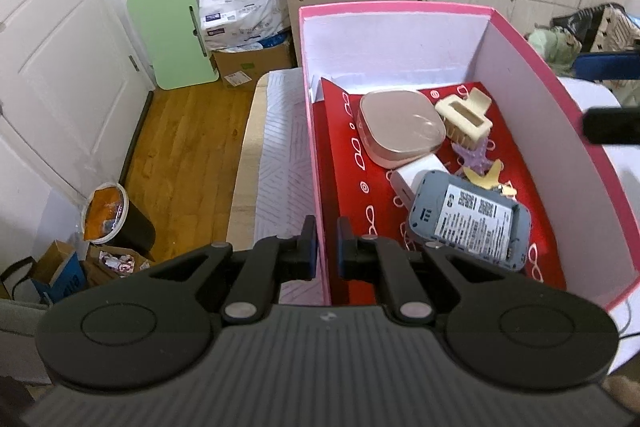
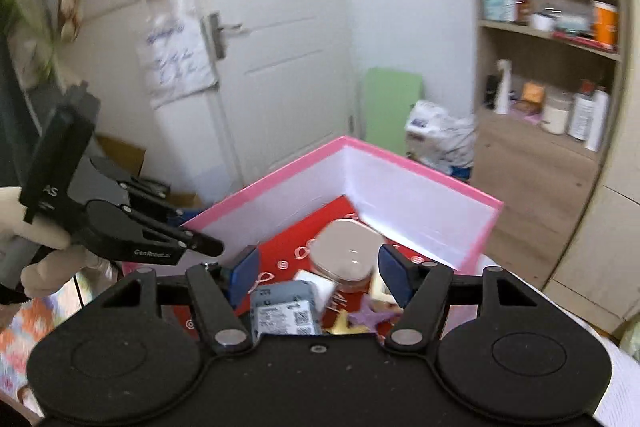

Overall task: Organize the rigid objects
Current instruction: 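Move the right tool back to the black battery card and grasp it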

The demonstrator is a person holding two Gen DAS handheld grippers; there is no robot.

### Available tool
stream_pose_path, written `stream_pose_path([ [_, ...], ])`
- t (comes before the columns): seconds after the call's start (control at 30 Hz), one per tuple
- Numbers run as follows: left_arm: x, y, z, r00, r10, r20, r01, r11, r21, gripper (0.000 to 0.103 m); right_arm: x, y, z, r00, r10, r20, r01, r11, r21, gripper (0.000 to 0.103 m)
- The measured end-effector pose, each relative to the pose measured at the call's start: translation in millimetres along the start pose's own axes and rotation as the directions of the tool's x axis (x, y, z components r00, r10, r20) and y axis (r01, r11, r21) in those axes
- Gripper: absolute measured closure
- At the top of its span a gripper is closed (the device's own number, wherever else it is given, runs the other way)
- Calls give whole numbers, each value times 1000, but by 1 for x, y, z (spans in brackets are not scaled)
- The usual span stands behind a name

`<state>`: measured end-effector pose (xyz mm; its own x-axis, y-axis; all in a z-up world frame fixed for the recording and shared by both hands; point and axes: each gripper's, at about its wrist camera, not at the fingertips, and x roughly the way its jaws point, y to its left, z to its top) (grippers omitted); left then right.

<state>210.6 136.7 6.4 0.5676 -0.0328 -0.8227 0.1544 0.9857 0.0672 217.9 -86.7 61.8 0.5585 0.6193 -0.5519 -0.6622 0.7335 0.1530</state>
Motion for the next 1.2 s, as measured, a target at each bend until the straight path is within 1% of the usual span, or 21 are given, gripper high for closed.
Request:
stream_pose_path([
  [0.07, -1, 1, 0, 1000, -4, -9, 4, 1000, 15, 96, -12, -8, -9, 999, -29, 13, 29, 999, 41, 31],
  [0.17, -1, 1, 0, 1000, -9, -18, 10, 999, 39, 96, -24, -24, -29, 994, -106, -5, 106, 984, 144, 31],
  [0.23, -1, 0, -1, 1000, -9, -20, 10, 999, 51, 96, -33, -36, -44, 986, -163, -17, 163, 962, 221, 31],
  [0.3, -1, 1, 0, 1000, -12, -25, 14, 998, 58, 96, -41, -47, -63, 980, -198, -19, 195, 937, 290, 31],
  [0.37, -2, 1, 0, 999, -18, -31, 20, 998, 61, 96, -47, -54, -78, 973, -230, -20, 223, 916, 335, 31],
  [0.43, -2, 2, 0, 999, -24, -33, 26, 997, 76, 96, -50, -57, -93, 963, -268, -20, 257, 900, 351, 31],
  [0.47, -2, 3, 0, 999, -28, -32, 30, 997, 75, 96, -50, -55, -99, 955, -295, -27, 286, 894, 345, 31],
  [0.5, -3, 4, -1, 999, -32, -32, 34, 997, 68, 96, -49, -52, -106, 938, -344, -29, 334, 882, 334, 31],
  [0.57, -3, 6, -1, 999, -45, -29, 47, 997, 54, 96, -44, -48, -117, 891, -454, -22, 437, 842, 317, 31],
  [0.6, -3, 8, -1, 998, -54, -28, 55, 997, 45, 96, -40, -49, -121, 886, -464, -19, 443, 833, 332, 31],
  [0.67, -3, 10, -1, 998, -62, -26, 63, 997, 43, 96, -35, -58, -127, 918, -395, -19, 373, 850, 371, 31],
  [0.7, -3, 11, -2, 998, -65, -25, 66, 997, 41, 96, -33, -61, -129, 924, -383, -8, 355, 849, 392, 31],
  [0.77, -3, 11, -2, 998, -67, -20, 68, 997, 39, 96, -31, -60, -133, 912, -409, 21, 368, 841, 396, 31],
  [0.8, -3, 10, -3, 998, -66, -17, 67, 997, 38, 96, -28, -59, -135, 911, -411, 27, 370, 846, 383, 31],
  [0.87, -3, 11, -3, 998, -68, -14, 69, 997, 36, 96, -19, -56, -137, 909, -415, 16, 388, 861, 329, 30],
  [0.93, -4, 12, -4, 997, -75, -14, 75, 997, 33, 96, -13, -54, -139, 899, -438, 19, 417, 867, 271, 30],
  [1.0, -4, 13, -4, 997, -77, -13, 78, 996, 34, 96, -7, -59, -139, 899, -438, 20, 421, 874, 243, 29],
  [1.1, -4, 13, -3, 997, -77, -11, 78, 996, 37, 96, 3, -72, -137, 892, -451, -24, 443, 863, 242, 29],
  [1.2, -4, 13, -4, 997, -81, -10, 81, 996, 40, 96, 15, -81, -134, 889, -454, -66, 456, 861, 224, 29],
])
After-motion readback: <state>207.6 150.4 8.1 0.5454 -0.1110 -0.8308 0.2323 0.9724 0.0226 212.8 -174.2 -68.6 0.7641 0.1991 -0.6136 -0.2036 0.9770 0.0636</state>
